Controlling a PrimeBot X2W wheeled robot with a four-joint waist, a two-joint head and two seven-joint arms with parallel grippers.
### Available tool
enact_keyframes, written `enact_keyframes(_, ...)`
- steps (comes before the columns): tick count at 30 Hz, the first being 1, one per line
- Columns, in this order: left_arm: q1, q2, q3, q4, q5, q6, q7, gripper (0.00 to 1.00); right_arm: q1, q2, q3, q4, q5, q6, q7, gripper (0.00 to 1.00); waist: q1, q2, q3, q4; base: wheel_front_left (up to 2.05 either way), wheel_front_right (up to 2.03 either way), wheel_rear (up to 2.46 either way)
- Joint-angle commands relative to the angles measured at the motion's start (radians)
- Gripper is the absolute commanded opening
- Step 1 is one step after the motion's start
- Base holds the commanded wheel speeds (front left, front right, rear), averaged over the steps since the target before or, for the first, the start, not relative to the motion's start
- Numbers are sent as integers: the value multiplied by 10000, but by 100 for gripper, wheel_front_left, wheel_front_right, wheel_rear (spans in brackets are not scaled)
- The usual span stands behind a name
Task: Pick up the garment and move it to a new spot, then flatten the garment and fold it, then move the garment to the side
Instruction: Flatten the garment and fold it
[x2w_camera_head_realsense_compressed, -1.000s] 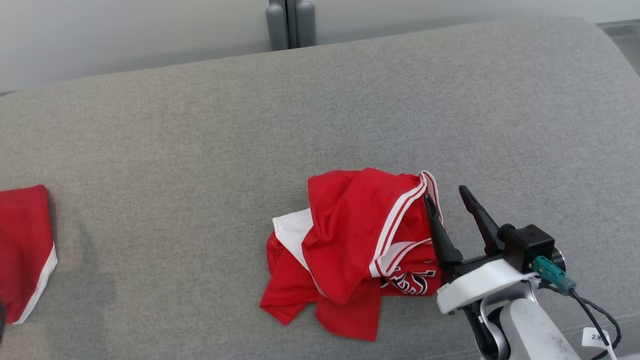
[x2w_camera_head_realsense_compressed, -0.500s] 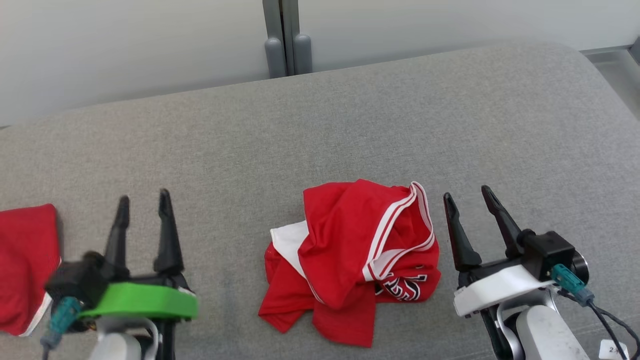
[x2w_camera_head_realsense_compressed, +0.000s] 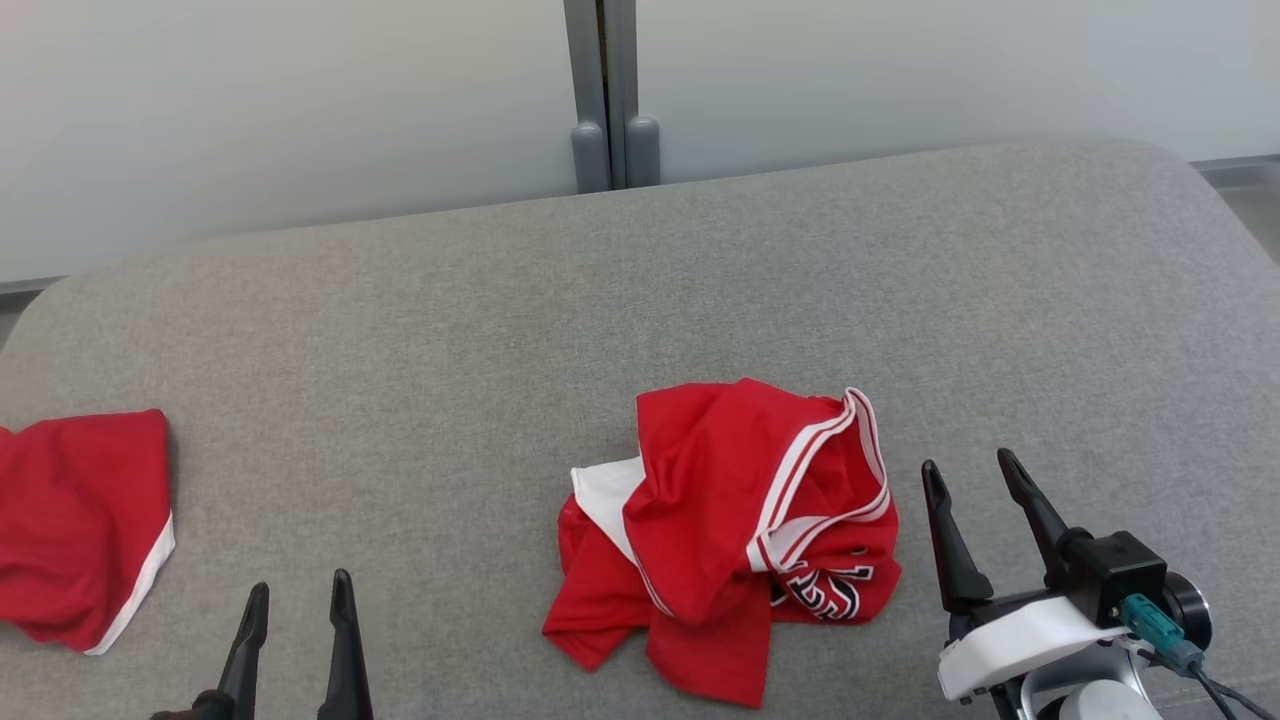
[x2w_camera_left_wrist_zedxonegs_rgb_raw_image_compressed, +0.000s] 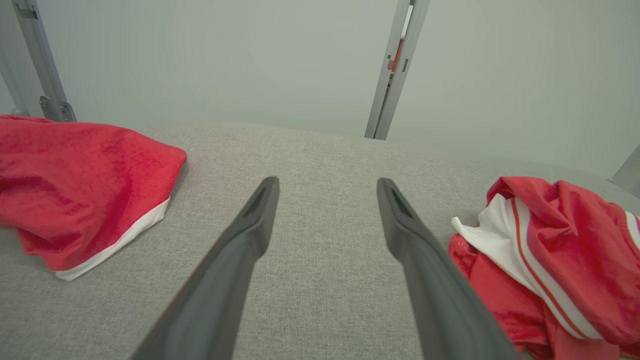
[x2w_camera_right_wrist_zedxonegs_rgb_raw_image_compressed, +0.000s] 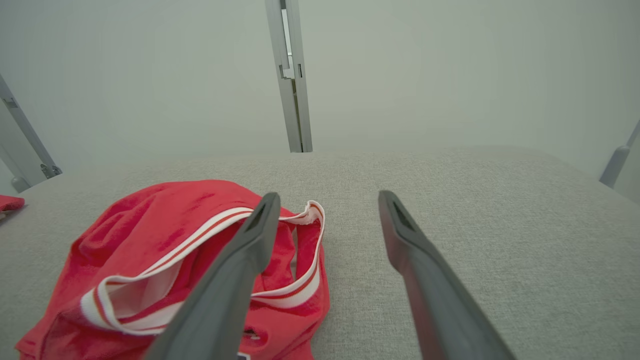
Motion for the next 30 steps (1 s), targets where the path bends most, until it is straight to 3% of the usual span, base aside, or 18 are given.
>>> enact_keyframes(1, 156, -76, 136, -43, 100, -122, -3, 100, 138, -21, -22, -37, 29, -14, -3, 100, 0, -1, -108, 141, 0, 0, 0)
enact_keyframes(9, 414, -228, 515, -43, 421, -520, -3, 100, 261, -21, 47, 136, 96, -14, -3, 100, 0, -1, -231, 254, 0, 0, 0)
enact_keyframes(20, 215, -234, 332, -138, 226, -548, -4, 100, 73, -21, 277, 198, 189, -14, -2, 100, 0, -1, -158, 149, 0, 0, 0)
enact_keyframes(24, -129, -237, -332, -496, 378, -658, -4, 100, 5, -21, 309, 178, 215, -14, -2, 100, 0, -1, -110, 65, 0, 0, 0)
enact_keyframes(30, -1011, -228, -2434, -76, 783, -850, 93, 100, -293, -26, 532, 91, 227, -14, -2, 100, 0, -1, 122, -303, 0, 0, 0)
